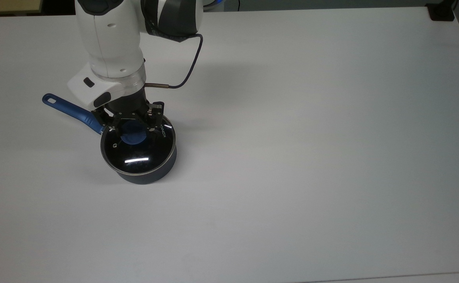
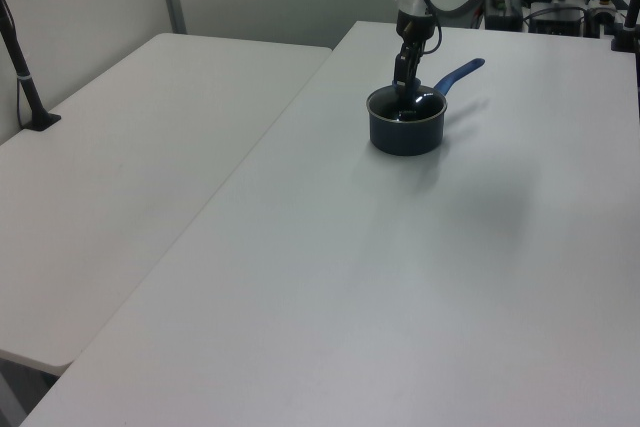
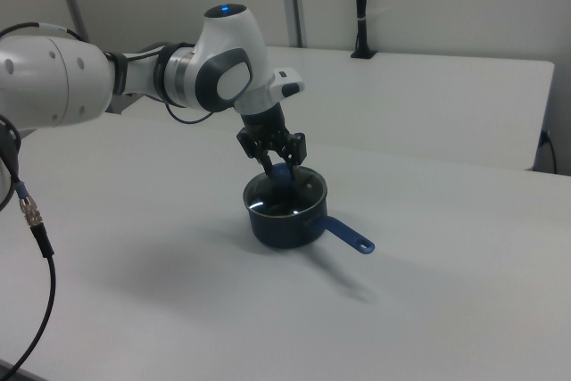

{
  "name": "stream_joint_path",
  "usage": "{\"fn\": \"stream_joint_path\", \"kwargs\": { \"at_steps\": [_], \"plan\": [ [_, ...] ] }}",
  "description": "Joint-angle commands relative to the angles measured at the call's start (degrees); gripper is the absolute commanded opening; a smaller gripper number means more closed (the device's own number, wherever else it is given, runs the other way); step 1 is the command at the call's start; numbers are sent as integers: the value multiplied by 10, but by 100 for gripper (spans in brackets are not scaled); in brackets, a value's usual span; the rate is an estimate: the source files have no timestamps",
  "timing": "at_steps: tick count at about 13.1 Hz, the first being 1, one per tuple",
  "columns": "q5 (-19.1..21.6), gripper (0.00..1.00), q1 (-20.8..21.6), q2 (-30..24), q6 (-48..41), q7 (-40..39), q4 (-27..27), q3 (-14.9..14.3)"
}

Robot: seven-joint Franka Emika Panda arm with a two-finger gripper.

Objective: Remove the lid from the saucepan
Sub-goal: 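Lower the gripper and close it on the blue lid knob, then lift the glass lid up off the saucepan rim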

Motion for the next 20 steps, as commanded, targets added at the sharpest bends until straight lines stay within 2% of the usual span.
{"fn": "stream_joint_path", "kwargs": {
  "at_steps": [1, 6, 12, 16, 20],
  "plan": [
    [4, 51, 5, -3, 2, -21, -4, -2],
    [5, 49, 4, -21, -20, -24, 0, -6],
    [7, 49, -12, -80, -33, -17, -2, -8],
    [5, 49, -9, -88, -55, -17, -2, -8],
    [4, 49, 14, -142, -83, -17, -49, -7]
  ]
}}
